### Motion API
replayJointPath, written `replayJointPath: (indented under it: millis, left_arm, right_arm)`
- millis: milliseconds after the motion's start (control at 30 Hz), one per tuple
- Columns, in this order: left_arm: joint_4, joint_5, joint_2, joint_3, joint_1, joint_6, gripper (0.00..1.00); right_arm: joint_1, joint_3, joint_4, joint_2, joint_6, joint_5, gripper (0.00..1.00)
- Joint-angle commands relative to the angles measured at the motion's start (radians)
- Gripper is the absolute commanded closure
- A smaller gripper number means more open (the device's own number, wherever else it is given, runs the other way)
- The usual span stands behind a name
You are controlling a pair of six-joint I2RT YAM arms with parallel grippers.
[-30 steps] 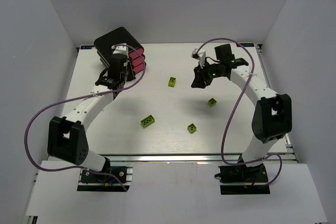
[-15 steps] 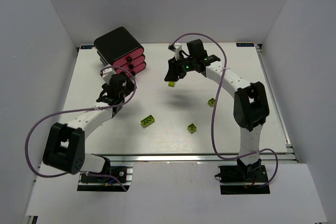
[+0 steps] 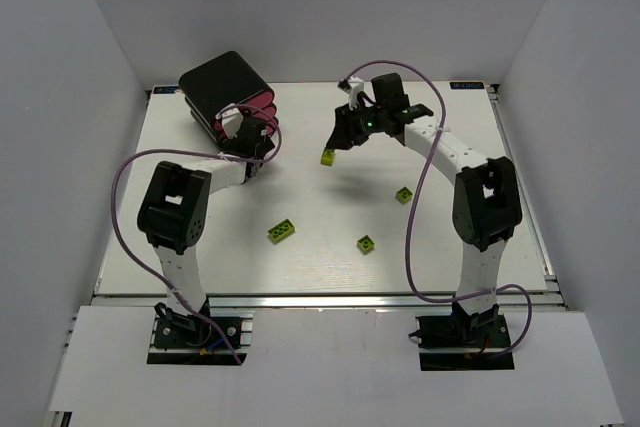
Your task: Sort the legos into containers by color
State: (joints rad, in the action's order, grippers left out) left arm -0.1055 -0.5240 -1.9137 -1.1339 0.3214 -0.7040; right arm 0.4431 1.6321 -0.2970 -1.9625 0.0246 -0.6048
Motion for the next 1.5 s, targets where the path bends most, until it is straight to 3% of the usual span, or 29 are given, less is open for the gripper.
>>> replayJointPath:
  millis: [0, 267, 467, 600, 733, 900, 1467]
  left_arm:
    - [0.026, -0.076, -0.027, -0.088, 0.004, 0.049, 0.21]
    - [0.078, -0.088, -0.171, -0.268, 0.013, 0.116, 0.22]
    - [0.136, -0.097, -0.237, -0.354, 0.013, 0.121, 0.35]
    - [0.15, -0.113, -0.246, -0.366, 0.013, 0.123, 0.38]
    - [0.17, -0.119, -0.252, -0.377, 0.013, 0.123, 0.37]
    - [0.194, -0.128, -0.237, -0.348, 0.013, 0.094, 0.26]
    - [0.201, -0.186, -0.272, -0.356, 0.031, 0.084, 0.28]
  right_arm:
    - [-0.023, -0.008, 0.032, 0.073, -0.009, -0.006, 0.51]
    - [-0.053, 0.025, 0.002, 0.062, 0.001, -0.023, 0.51]
    - [-0.07, 0.018, -0.001, 0.07, 0.001, -0.029, 0.51]
    - [-0.081, 0.009, 0.001, 0.077, 0.008, -0.029, 0.51]
    - [-0.092, 0.005, 0.002, 0.077, 0.008, -0.032, 0.51]
    - [-0.098, 0.005, 0.007, 0.076, 0.003, -0.038, 0.51]
    - [-0.107, -0.02, 0.022, 0.079, -0.006, -0.049, 0.51]
